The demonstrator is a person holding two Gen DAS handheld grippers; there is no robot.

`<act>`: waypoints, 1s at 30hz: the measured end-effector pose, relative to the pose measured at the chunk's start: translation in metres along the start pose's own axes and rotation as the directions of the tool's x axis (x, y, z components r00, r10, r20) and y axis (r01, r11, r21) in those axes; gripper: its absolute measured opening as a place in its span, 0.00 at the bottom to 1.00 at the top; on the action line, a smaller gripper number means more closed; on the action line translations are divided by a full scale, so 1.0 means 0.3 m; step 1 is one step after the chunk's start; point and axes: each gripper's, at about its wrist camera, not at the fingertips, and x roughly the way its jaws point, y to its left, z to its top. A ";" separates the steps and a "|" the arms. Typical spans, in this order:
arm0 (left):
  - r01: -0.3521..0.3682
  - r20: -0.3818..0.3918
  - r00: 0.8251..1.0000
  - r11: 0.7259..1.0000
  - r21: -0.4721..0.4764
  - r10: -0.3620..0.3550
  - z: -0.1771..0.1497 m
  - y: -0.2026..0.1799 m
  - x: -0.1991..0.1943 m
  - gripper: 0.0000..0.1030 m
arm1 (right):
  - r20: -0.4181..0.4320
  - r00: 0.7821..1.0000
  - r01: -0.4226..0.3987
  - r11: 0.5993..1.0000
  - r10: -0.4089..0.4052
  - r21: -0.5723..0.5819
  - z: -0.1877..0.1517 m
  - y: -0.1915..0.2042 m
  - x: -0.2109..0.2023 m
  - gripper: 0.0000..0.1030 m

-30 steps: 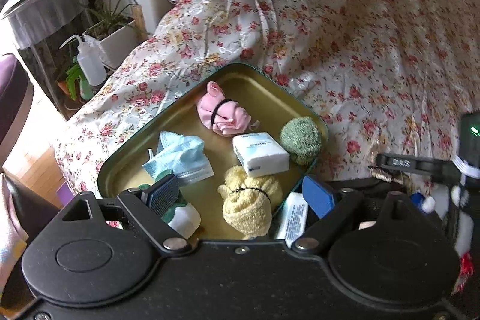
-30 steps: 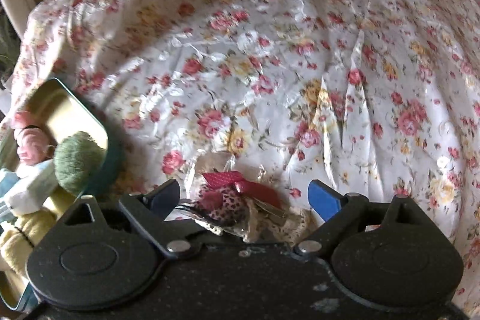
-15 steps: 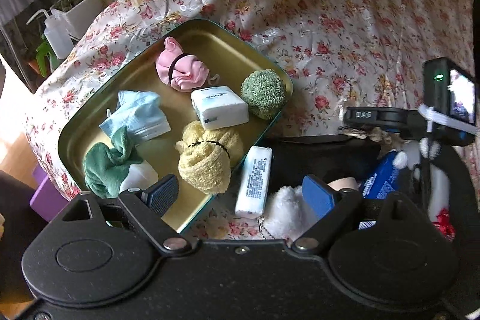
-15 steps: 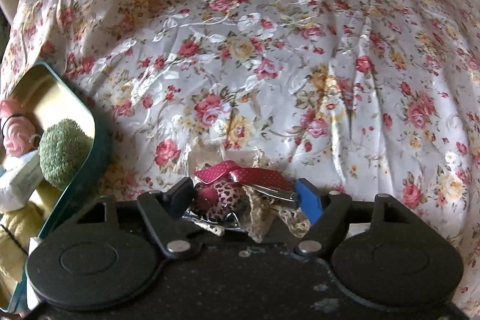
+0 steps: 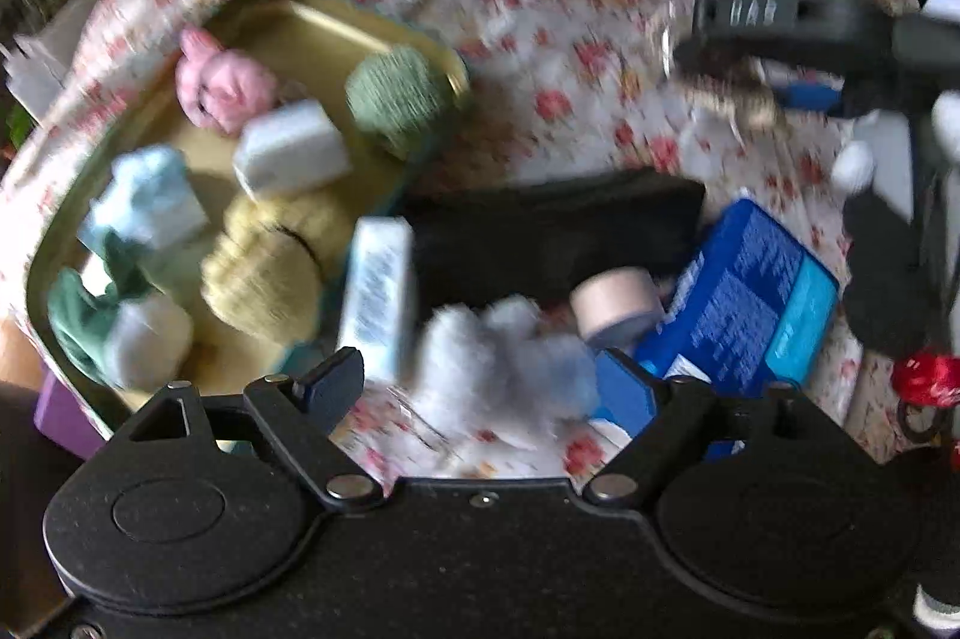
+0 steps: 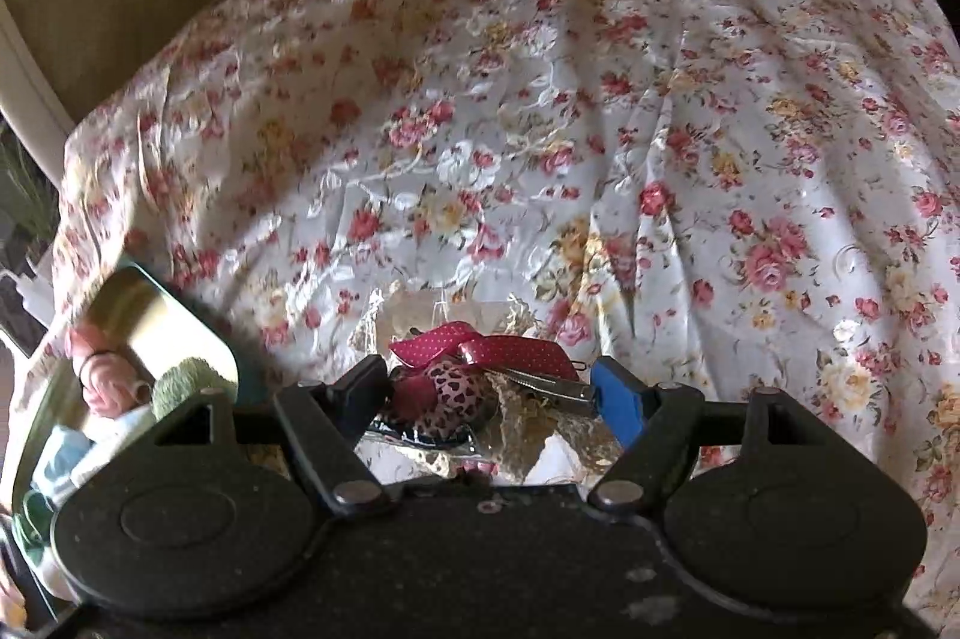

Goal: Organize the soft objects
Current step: 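Grasp the white fluffy plush with the left tool while the right tool holds the ribbon bundle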

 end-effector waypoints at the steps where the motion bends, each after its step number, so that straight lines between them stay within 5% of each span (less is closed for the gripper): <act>1: 0.014 -0.022 1.000 1.000 -0.021 -0.015 -0.001 0.002 0.015 0.77 | 0.001 1.000 -0.005 1.000 0.005 0.004 0.003 -0.006 -0.004 0.72; 7: 0.072 -0.110 0.988 0.961 -0.269 -0.104 -0.036 0.048 0.090 0.76 | 0.016 0.999 -0.032 0.999 0.031 0.020 0.008 -0.020 -0.031 0.72; 11: 0.022 -0.067 0.996 0.930 -0.368 -0.050 -0.060 0.046 0.101 0.76 | 0.031 0.999 -0.041 0.999 0.041 0.019 0.009 -0.022 -0.045 0.72; 21: -0.072 -0.015 0.997 0.878 -0.474 0.074 -0.037 0.005 0.143 0.76 | 0.036 0.997 -0.065 0.998 0.064 0.007 -0.002 -0.010 -0.057 0.72; 30: -0.150 -0.114 0.988 0.841 -0.520 0.106 -0.010 0.021 0.255 0.76 | 0.039 0.996 -0.087 0.996 0.086 0.010 -0.002 -0.019 -0.056 0.72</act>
